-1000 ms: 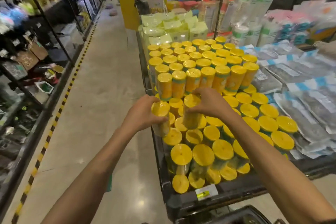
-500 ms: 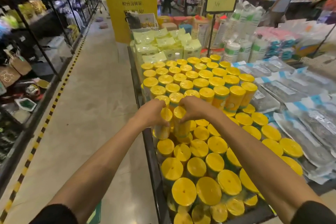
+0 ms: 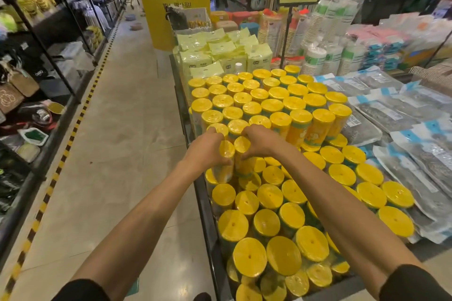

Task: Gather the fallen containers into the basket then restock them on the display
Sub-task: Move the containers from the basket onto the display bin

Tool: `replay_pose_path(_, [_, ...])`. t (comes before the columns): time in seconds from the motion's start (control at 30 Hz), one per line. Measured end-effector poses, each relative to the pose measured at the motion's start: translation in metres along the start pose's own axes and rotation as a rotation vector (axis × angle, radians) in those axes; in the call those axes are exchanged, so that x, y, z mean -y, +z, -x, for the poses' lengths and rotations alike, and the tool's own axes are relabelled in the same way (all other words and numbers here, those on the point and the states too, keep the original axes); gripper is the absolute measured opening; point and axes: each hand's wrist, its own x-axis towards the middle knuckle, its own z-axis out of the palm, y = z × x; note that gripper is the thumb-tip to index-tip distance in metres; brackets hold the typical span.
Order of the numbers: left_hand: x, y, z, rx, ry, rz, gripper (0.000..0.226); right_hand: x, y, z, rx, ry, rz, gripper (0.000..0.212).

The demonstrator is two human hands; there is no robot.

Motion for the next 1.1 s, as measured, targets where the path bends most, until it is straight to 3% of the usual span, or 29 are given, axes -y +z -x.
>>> replay_pose_path(0.3, [-0.004, 0.013, 0.011, -0.092, -0.017, 0.036, 0.068, -0.005, 0.008, 0.009, -0.045, 0.043, -0.071, 0.081])
replay_pose_path(0.43, [-0.005, 0.009, 0.015, -0.060, -0.004, 0.061, 0.065, -0.006, 0.009, 0.016, -0.039, 0.048, -0.072, 0.083])
replay_pose_path(0.6, [-0.003, 0.000, 0.029, -0.044, 0.018, 0.056, 0.054, -0.012, 0.008, 0.032, -0.048, 0.045, -0.076, 0.077])
replay_pose_path(0.77, [-0.028, -0.009, 0.047, -0.047, 0.099, 0.018, 0.029, -0.023, 0.007, 0.063, -0.046, 0.051, -0.022, 0.071])
replay_pose_path(0.97, [-0.079, -0.016, 0.057, 0.071, 0.178, -0.248, 0.042, -0.045, -0.001, 0.124, -0.029, 0.140, 0.103, 0.065])
replay_pose_path(1.1, [-0.103, -0.009, 0.072, 0.125, 0.252, -0.298, 0.051, -0.052, -0.002, 0.178, -0.034, 0.261, 0.164, 0.051])
